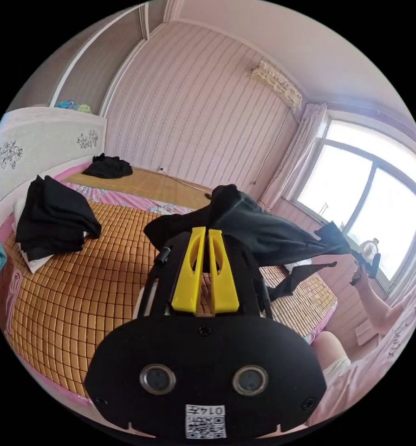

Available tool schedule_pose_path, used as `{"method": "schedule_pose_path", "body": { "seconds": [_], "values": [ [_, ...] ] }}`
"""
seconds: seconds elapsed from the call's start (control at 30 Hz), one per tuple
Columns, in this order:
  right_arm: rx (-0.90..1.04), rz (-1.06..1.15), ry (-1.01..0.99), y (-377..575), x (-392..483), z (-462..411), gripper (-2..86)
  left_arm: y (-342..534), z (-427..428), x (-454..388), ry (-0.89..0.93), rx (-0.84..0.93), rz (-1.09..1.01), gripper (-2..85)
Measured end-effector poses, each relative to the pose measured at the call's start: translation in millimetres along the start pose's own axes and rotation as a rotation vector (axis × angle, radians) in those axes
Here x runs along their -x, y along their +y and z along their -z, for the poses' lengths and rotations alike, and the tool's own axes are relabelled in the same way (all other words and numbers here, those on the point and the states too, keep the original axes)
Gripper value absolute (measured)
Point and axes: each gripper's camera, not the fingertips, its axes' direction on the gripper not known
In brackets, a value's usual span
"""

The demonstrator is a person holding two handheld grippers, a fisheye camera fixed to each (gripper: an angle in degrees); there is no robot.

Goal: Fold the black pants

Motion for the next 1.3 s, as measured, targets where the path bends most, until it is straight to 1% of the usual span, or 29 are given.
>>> {"method": "schedule_pose_path", "body": {
  "seconds": [0.07, 0.1, 0.13, 0.17, 0.23, 0.33, 0.4, 0.5, 0.57, 0.67, 0.7, 0.73, 0.83, 0.87, 0.93, 1.0, 1.07, 1.13, 1.17, 1.23, 1.27, 1.3],
  "values": [
    [0.03, 0.029, -0.035, 22.3, 3.7, 14.5, 0.5, 36.5, 25.3, 37.4, -0.058, 0.054, 0.091, -0.1],
    [0.102, 0.037, -0.035, 42.5, 6.1, 16.3, 0.9, 48.1, 29.2, 48.2, -0.082, 0.086, 0.132, 0.1],
    [0.207, 0.031, -0.013, 66.4, 7.8, 13.2, 1.6, 73.0, 37.8, 70.3, -0.125, 0.144, 0.229, 1.8],
    [0.265, 0.015, 0.007, 79.0, 7.8, 10.4, 2.1, 97.4, 48.0, 90.7, -0.134, 0.177, 0.33, 3.0],
    [0.547, -0.102, 0.12, 128.8, 2.9, -6.8, 2.5, 130.1, 65.3, 113.6, -0.126, 0.193, 0.449, 4.0],
    [0.79, -0.177, 0.253, 164.6, 2.4, -22.2, 3.6, 159.9, 85.0, 129.6, -0.177, 0.229, 0.527, 5.0],
    [0.805, -0.179, 0.304, 162.1, 6.8, -27.1, 4.0, 166.6, 86.4, 133.9, -0.182, 0.263, 0.538, 5.6],
    [0.727, -0.142, 0.421, 133.8, 17.2, -36.3, 4.1, 168.6, 78.1, 137.9, -0.182, 0.294, 0.53, 7.8],
    [0.675, -0.11, 0.439, 112.3, 26.7, -48.5, 4.3, 166.7, 62.6, 143.6, -0.199, 0.308, 0.534, 9.7],
    [0.65, -0.005, 0.383, 81.6, 53.3, -89.4, 4.8, 163.6, 35.1, 153.8, -0.209, 0.323, 0.566, 11.6],
    [0.652, 0.035, 0.337, 72.3, 66.1, -111.4, 5.2, 163.9, 29.1, 156.6, -0.208, 0.326, 0.584, 11.7],
    [0.667, 0.075, 0.28, 64.4, 80.5, -135.5, 5.5, 165.8, 16.7, 163.4, -0.189, 0.342, 0.619, 10.6],
    [0.687, 0.192, 0.16, 49.1, 123.5, -196.8, 5.7, 176.1, -2.4, 182.0, -0.216, 0.437, 0.653, 0.5],
    [0.686, 0.214, 0.138, 46.3, 133.0, -208.8, 5.7, 180.1, 1.5, 190.7, -0.162, 0.413, 0.69, -0.3],
    [0.694, 0.298, 0.009, 35.5, 174.3, -258.3, 5.7, 182.8, 16.0, 198.6, -0.155, 0.38, 0.704, -0.7],
    [0.704, 0.377, -0.071, 28.1, 211.5, -296.7, 5.7, 182.9, 42.9, 198.1, -0.194, 0.306, 0.661, -0.9],
    [0.716, 0.474, -0.15, 22.8, 255.8, -336.2, 5.8, 184.9, 79.7, 194.0, -0.302, 0.251, 0.605, -0.9],
    [0.74, 0.598, -0.257, 20.1, 322.7, -389.7, 6.0, 189.6, 100.4, 196.7, -0.36, 0.227, 0.602, -1.0],
    [0.751, 0.626, -0.286, 20.3, 340.7, -403.3, 6.0, 193.9, 110.7, 203.1, -0.37, 0.235, 0.614, -1.0],
    [0.798, 0.731, -0.381, 25.5, 415.6, -455.8, 6.0, 201.6, 120.9, 213.9, -0.365, 0.264, 0.62, -1.0],
    [0.809, 0.763, -0.394, 28.3, 434.8, -468.1, 6.0, 207.8, 128.9, 220.8, -0.337, 0.244, 0.659, -1.0],
    [0.828, 0.832, -0.411, 35.5, 472.8, -491.5, 5.9, 210.5, 133.0, 223.0, -0.312, 0.219, 0.666, -1.0]
  ]
}}
